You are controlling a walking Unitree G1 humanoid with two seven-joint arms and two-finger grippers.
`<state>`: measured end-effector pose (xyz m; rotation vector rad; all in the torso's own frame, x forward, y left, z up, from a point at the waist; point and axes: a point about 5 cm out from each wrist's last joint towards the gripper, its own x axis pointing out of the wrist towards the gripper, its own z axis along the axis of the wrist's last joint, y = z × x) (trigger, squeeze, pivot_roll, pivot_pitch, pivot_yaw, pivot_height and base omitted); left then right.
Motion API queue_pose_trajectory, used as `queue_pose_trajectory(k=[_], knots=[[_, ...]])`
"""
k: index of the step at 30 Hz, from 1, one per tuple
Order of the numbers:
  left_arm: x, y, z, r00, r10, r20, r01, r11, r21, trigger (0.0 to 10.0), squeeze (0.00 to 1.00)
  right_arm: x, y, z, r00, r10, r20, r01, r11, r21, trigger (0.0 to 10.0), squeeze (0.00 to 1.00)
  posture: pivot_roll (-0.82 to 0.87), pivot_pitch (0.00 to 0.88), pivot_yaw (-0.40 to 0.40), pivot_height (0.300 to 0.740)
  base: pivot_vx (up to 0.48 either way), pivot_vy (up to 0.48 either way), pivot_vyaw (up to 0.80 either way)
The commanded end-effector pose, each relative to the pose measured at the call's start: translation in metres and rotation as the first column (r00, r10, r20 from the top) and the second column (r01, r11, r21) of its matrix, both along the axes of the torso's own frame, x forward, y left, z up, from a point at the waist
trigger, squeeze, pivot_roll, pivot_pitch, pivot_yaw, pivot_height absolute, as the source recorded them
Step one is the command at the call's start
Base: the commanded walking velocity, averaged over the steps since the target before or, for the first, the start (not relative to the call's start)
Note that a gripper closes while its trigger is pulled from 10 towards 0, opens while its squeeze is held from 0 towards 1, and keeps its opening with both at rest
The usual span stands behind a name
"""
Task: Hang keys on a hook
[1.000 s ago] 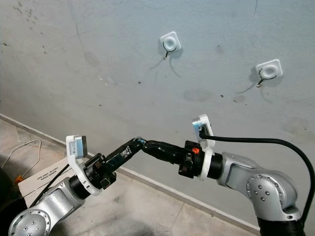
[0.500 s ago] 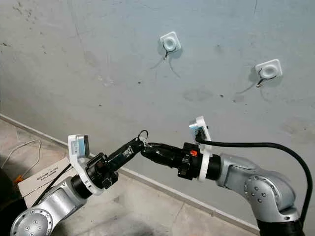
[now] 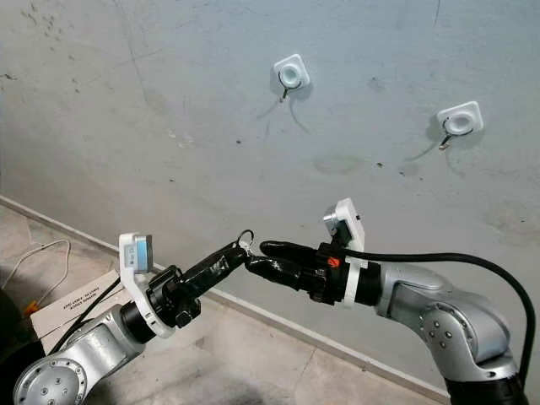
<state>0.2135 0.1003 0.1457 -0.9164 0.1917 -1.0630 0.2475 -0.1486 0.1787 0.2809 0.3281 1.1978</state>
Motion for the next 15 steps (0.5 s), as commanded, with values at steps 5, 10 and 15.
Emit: queue_pose_trajectory(k=[5, 10, 15], knots=[[-0.008, -0.001, 0.011, 0.993, -0.119, -0.002, 0.119, 0.992, -0.052, 0.0, 0.00, 0.010, -0.021, 0.004, 0.997, -0.065, 0.042, 0.067, 0.997, -0.036, 10.0, 0.64, -0.05, 0.093, -0.041, 0.740, 0.000, 0.000, 0.00], [-0.009, 0.003, 0.012, 0.990, -0.142, -0.004, 0.142, 0.989, -0.048, 0.0, 0.00, 0.015, -0.033, 0.002, 0.994, -0.076, 0.083, 0.085, 0.991, -0.107, 10.0, 0.04, -0.04, 0.093, -0.036, 0.740, 0.000, 0.000, 0.00], [-0.010, 0.003, 0.011, 0.989, -0.144, -0.016, 0.144, 0.989, -0.025, 0.0, 0.00, 0.015, -0.043, -0.002, 0.995, -0.065, 0.077, 0.076, 0.987, -0.139, 10.0, 0.00, -0.04, 0.093, -0.037, 0.740, 0.000, 0.000, 0.00]])
